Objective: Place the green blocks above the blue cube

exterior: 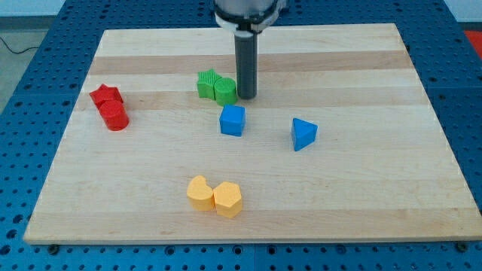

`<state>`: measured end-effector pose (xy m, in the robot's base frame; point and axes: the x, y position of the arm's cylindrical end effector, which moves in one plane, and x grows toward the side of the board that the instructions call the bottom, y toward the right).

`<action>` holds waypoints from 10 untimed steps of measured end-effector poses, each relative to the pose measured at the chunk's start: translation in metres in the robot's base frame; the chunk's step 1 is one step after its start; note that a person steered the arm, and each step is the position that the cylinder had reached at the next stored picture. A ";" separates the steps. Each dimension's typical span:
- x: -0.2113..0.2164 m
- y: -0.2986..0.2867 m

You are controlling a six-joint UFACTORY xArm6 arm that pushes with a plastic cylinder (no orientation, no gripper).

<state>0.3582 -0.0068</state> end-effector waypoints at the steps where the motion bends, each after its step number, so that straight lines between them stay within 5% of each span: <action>1: -0.047 -0.034; 3: -0.035 -0.115; 10: 0.015 -0.049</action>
<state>0.3728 -0.0562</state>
